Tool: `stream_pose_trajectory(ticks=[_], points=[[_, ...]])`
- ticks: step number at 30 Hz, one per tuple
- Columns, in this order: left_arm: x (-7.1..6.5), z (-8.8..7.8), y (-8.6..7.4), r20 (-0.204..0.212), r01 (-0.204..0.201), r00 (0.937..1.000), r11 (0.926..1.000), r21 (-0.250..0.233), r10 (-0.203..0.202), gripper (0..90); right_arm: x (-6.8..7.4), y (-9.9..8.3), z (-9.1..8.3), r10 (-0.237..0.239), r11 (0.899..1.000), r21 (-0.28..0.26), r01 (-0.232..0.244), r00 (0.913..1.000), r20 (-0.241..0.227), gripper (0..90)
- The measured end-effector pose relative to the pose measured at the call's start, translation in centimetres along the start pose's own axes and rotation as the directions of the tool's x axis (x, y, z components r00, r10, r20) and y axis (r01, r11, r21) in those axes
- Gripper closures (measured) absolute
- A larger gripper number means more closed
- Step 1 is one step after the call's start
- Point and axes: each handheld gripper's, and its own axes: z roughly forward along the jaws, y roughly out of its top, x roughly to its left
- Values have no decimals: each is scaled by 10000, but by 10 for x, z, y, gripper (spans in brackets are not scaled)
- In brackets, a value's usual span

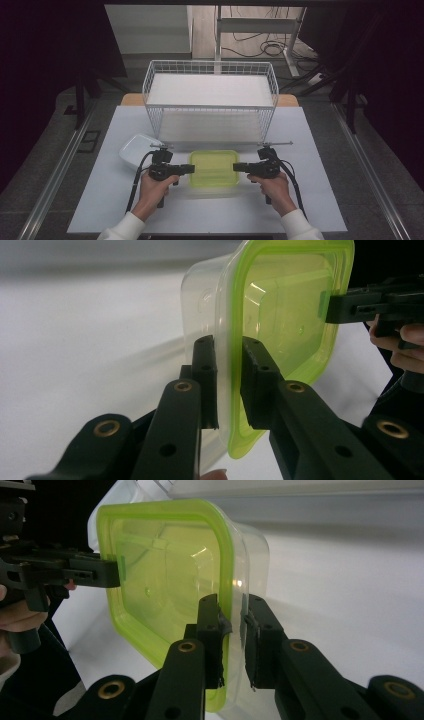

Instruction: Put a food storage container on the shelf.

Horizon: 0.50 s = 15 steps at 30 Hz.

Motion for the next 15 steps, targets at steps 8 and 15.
stream_pose_trajectory(ticks=[8,15], points=[[-4,-9,2,255,-109,9996,9996,-246,116,789,12,4,-10,-836,9958,-352,843,9963,209,782],[-9,-18,6,393,-198,9990,9988,-444,216,789,22,7,-17,-1408,9881,-574,1426,9895,333,779]])
